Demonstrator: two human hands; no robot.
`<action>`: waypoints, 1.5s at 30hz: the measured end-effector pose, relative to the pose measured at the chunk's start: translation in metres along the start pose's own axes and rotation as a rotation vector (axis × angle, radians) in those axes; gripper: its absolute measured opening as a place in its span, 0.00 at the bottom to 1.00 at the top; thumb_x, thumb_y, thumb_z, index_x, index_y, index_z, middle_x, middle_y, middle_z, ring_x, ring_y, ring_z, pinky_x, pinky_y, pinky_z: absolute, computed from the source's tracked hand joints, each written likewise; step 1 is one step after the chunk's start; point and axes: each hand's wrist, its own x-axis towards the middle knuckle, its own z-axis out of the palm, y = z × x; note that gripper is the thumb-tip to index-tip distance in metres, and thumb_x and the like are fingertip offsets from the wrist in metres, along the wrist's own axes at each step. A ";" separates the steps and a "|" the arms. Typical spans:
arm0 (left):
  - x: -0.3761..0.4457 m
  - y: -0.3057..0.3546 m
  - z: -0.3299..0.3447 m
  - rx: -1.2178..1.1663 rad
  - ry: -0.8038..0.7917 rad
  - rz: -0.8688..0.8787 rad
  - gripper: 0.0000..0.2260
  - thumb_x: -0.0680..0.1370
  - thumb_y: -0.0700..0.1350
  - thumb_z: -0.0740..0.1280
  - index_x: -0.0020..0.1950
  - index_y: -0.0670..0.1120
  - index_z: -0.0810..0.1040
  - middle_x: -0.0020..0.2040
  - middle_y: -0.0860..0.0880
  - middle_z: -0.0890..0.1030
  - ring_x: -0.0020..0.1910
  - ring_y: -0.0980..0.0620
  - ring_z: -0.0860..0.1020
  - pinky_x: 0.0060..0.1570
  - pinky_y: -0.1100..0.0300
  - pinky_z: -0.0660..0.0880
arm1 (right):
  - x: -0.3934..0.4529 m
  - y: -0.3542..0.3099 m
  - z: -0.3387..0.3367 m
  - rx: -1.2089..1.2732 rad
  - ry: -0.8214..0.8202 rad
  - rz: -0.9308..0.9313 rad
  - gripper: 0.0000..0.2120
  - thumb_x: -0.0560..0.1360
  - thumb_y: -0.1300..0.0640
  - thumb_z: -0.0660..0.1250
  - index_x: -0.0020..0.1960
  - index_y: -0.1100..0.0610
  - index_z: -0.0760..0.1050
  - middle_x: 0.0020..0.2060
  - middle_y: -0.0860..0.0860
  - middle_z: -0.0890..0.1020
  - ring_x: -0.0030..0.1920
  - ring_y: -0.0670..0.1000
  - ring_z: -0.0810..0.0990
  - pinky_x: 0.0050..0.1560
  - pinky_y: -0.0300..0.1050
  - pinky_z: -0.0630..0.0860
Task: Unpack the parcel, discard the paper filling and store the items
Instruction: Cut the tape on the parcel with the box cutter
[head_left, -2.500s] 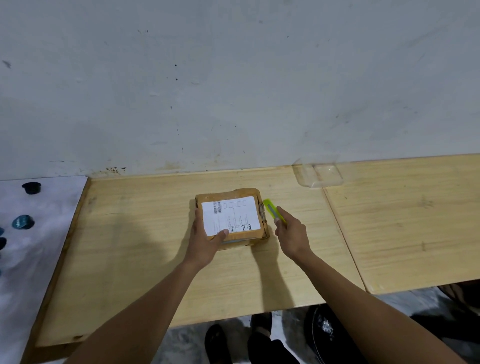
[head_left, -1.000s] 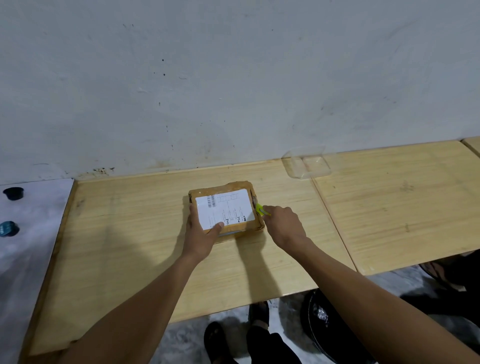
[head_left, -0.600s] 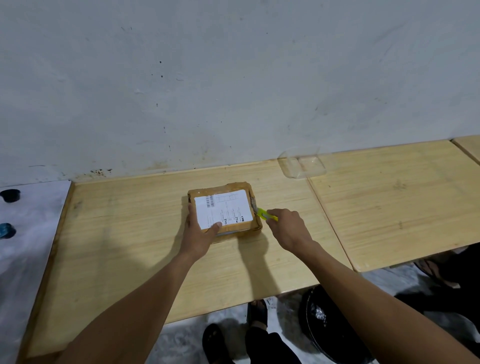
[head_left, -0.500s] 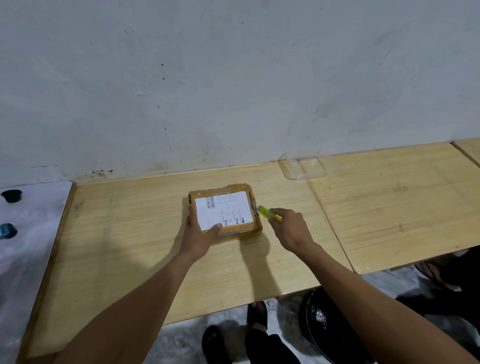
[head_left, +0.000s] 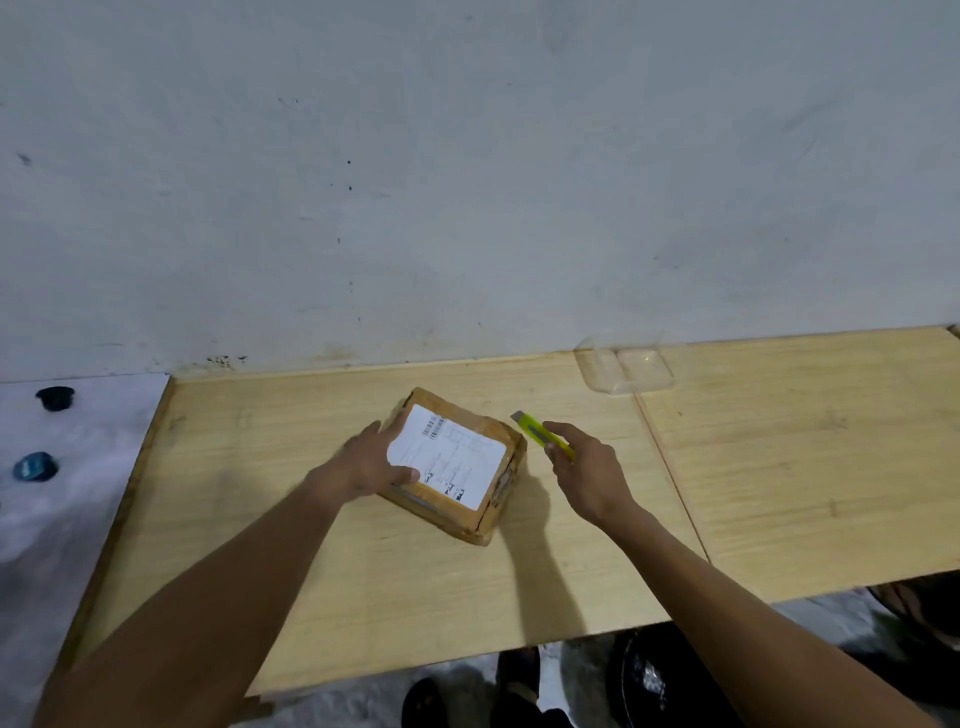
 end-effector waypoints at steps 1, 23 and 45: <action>0.001 0.006 -0.001 0.053 0.001 -0.038 0.45 0.72 0.57 0.71 0.79 0.60 0.44 0.75 0.42 0.61 0.73 0.40 0.62 0.70 0.48 0.64 | 0.003 0.000 0.001 0.004 0.001 -0.008 0.15 0.81 0.55 0.60 0.66 0.47 0.74 0.37 0.47 0.79 0.38 0.54 0.78 0.41 0.46 0.74; 0.017 0.050 0.050 0.452 0.223 -0.111 0.36 0.78 0.67 0.53 0.79 0.54 0.43 0.79 0.42 0.37 0.77 0.37 0.37 0.74 0.39 0.38 | 0.051 0.015 0.017 0.045 -0.137 -0.046 0.16 0.81 0.54 0.60 0.67 0.47 0.73 0.43 0.48 0.80 0.47 0.55 0.80 0.45 0.45 0.73; 0.010 0.013 0.060 0.202 0.356 -0.024 0.43 0.74 0.73 0.46 0.80 0.46 0.41 0.79 0.45 0.34 0.75 0.49 0.27 0.76 0.45 0.39 | 0.062 0.000 0.043 0.078 -0.199 -0.026 0.17 0.82 0.57 0.58 0.70 0.52 0.71 0.43 0.48 0.78 0.42 0.51 0.75 0.44 0.41 0.69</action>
